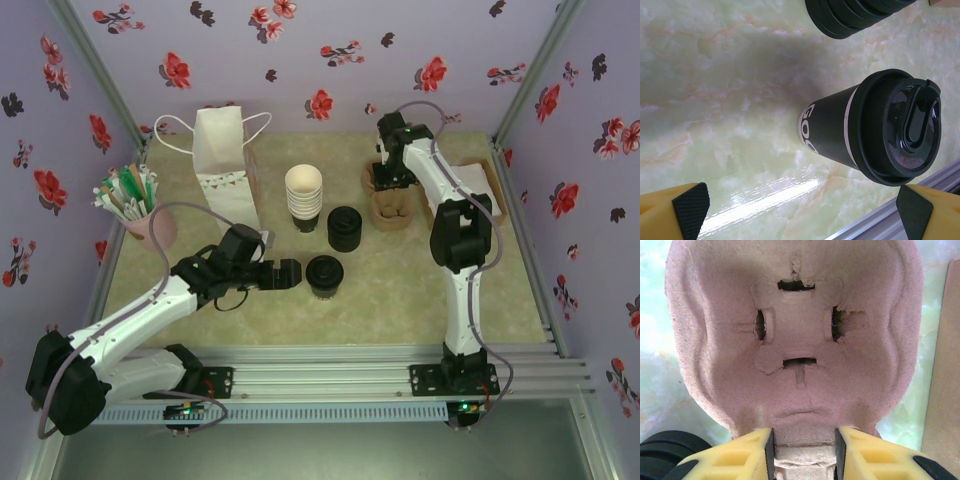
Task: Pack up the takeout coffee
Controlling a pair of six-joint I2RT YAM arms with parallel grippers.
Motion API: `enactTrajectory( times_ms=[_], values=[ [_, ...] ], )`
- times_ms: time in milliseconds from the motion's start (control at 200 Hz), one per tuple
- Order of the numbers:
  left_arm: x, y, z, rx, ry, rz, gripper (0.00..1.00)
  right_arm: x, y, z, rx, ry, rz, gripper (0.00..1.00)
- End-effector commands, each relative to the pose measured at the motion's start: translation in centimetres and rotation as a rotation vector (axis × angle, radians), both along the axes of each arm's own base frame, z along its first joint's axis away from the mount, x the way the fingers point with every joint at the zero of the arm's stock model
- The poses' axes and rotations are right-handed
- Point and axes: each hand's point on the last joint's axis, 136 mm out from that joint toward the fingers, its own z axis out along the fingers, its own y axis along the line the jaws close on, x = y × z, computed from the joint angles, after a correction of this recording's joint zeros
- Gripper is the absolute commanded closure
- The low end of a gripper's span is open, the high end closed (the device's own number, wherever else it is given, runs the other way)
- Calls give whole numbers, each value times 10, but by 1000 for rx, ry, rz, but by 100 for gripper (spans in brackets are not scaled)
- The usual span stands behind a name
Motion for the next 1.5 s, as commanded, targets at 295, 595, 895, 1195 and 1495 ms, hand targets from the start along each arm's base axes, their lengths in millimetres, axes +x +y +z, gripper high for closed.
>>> enactTrajectory(
  times_ms=[295, 595, 895, 1195, 1495],
  values=[
    [8, 9, 30, -8, -119, 31, 1, -13, -1, 67, 57, -85, -3, 65],
    [17, 42, 99, 129, -253, 66, 0, -42, -1, 110, 142, -146, -37, 64],
    [50, 91, 185, 352, -351, 136, 1, -88, 0, 138, 256, -199, -48, 64],
    [117, 145, 211, 490, -284, 299, 3, -135, -7, 160, 312, -244, -45, 64],
    [174, 186, 199, 511, -180, 431, 22, -159, -14, 167, 328, -272, -48, 63]
  ],
)
